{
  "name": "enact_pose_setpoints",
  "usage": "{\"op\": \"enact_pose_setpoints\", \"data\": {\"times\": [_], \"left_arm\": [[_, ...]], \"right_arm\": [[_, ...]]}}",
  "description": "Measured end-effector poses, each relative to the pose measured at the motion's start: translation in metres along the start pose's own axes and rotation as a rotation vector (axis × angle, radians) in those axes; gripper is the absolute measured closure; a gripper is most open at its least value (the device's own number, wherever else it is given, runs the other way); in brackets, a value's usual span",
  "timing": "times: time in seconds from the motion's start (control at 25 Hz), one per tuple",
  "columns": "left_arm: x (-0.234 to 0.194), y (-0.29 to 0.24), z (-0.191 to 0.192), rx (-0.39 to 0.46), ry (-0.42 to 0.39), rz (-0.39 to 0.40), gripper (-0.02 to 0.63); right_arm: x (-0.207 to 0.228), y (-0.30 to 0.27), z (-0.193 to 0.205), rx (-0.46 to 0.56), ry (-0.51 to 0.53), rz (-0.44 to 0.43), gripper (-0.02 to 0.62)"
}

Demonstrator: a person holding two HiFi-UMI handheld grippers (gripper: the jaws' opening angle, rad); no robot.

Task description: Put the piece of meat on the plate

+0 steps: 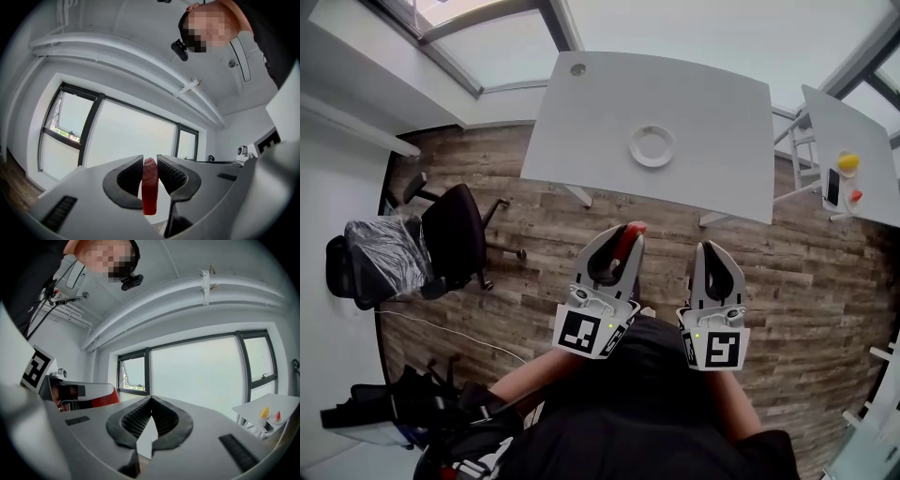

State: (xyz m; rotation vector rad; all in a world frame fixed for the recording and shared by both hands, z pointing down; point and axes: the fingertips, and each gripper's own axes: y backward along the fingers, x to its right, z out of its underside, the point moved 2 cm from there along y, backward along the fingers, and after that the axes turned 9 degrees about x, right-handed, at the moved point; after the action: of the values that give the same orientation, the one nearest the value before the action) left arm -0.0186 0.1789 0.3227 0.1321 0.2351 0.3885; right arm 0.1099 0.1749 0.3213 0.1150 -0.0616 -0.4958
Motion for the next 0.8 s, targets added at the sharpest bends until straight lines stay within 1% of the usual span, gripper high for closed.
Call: {"op": "enact_pose_setpoints", "data": {"times": [0.32,0.52,0.64,0.8], "left_arm": [[-0.039,-0.037,-0.007,-0.002,0.003,0.037,0.511],[-0.069,-0.064,-0.004,-0.007,0.012,0.046,0.510],[-0.084,-0.078,-0.005,0.000,0.014,0.056,0.510],[-0.108,-0.094,-0.007,0.011,0.016,0.049,0.511]], "right_arm": [[-0.002,-0.055,-0.004,0.005,0.019,0.019,0.592],[-0.001,-0.091,0.006,-0.025,0.020,0.021,0.592],[0.000,-0.109,0.010,-0.028,0.018,0.031,0.592],[0.002,-0.133,0.015,-0.027,0.020,0.040,0.592]]}}
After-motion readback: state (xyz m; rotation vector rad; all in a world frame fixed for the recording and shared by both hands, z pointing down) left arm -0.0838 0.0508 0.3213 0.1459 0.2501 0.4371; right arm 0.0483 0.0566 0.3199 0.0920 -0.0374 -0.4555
